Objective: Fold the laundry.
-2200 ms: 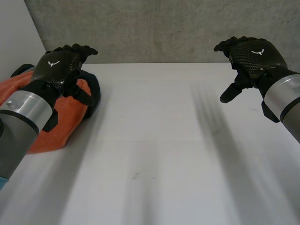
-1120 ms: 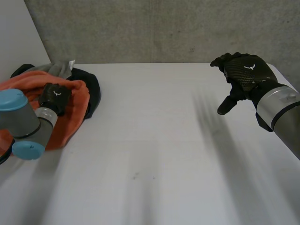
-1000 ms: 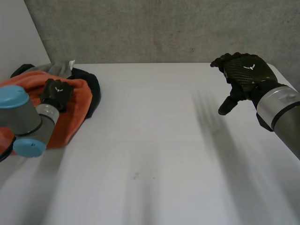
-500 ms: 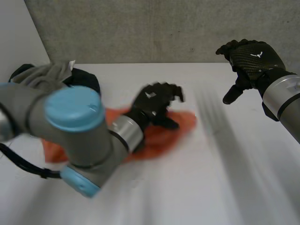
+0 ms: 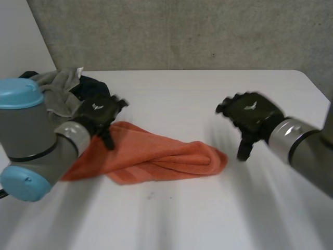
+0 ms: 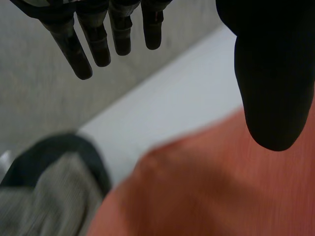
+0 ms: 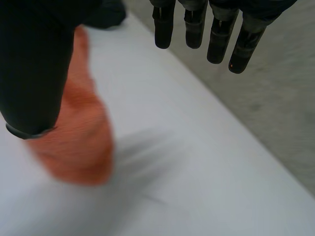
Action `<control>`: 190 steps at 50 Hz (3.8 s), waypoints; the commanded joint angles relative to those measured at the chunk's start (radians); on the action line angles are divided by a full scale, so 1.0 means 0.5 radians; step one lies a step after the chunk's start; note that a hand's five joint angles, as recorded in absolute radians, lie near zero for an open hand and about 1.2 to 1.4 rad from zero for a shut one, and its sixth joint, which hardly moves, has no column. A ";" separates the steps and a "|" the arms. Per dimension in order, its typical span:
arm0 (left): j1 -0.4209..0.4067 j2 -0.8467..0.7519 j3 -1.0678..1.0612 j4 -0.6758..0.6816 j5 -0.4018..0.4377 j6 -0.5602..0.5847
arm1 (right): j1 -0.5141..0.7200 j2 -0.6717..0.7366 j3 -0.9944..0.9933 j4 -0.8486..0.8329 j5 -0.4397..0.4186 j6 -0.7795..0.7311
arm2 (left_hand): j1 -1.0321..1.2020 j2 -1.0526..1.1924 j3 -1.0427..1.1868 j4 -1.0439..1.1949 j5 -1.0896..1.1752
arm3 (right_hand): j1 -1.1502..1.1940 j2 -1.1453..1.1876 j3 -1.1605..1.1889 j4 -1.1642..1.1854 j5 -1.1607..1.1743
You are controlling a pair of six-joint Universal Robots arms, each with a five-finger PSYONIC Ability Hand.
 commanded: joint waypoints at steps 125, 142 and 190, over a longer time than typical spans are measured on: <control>-0.375 -0.378 0.240 -0.201 -0.228 0.120 | -0.455 0.252 0.049 0.194 -0.133 -0.496 | 2.338 2.301 2.291 2.305 2.313 | 0.193 0.141 0.161 0.121 0.109; -0.336 -0.114 0.175 -0.250 -0.216 0.127 | -0.458 0.506 0.006 0.179 -0.253 -0.496 | 2.368 2.330 2.321 2.335 2.342 | 0.738 0.685 0.705 0.666 0.654; -0.173 -0.080 -0.045 0.750 -0.240 0.148 | -0.381 0.405 -0.344 -0.331 -0.005 -0.060 | 2.368 2.330 2.321 2.335 2.342 | 2.398 2.346 2.366 2.326 2.314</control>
